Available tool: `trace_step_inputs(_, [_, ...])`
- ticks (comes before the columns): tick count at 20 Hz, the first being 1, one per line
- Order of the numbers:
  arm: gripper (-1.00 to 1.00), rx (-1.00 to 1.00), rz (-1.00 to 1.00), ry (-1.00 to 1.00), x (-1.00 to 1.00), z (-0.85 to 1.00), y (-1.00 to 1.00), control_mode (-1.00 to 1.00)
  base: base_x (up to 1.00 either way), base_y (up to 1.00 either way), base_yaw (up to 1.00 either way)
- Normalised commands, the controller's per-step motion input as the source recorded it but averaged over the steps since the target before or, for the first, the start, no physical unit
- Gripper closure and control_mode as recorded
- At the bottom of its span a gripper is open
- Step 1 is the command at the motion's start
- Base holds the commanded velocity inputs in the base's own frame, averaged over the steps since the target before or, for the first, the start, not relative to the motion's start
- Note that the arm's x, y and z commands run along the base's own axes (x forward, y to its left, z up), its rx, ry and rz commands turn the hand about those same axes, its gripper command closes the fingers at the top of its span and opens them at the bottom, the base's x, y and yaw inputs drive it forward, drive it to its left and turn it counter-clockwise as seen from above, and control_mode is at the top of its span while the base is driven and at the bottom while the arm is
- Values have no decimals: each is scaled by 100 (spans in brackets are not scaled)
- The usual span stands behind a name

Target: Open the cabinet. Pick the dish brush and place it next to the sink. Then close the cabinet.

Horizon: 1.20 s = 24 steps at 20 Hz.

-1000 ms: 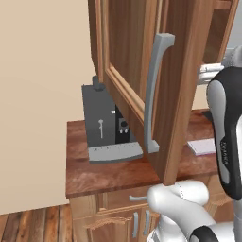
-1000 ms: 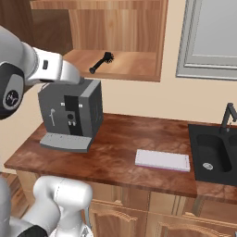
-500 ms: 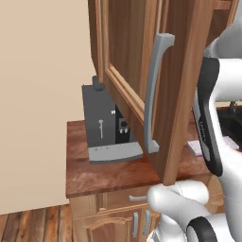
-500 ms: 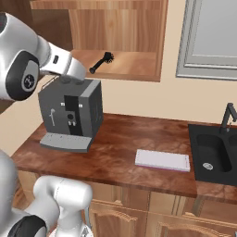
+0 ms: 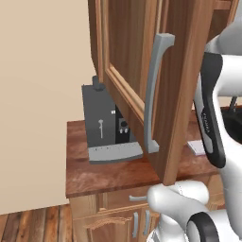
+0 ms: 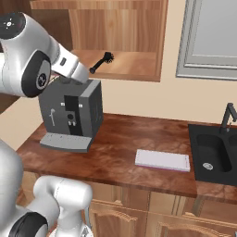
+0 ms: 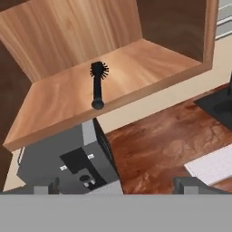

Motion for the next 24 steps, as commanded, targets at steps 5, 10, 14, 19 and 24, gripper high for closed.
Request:
trace_step_inputs(5, [-100, 1, 2, -13, 0, -4, 1, -100, 0, 0, 0])
trace_step_inputs(10, [-100, 0, 3, -22, 8, -6, 5, -100, 0, 0, 0])
trace_step_inputs(14, [-100, 0, 2, -15, 11, 0, 3, -100, 0, 0, 0])
trace_step_inputs(19, [-100, -2, 1, 1, 15, 2, 0, -100, 0, 0, 0])
trace_step_inputs(24, [-100, -9, 4, 19, 33, 8, 0, -100, 0, 0, 0])
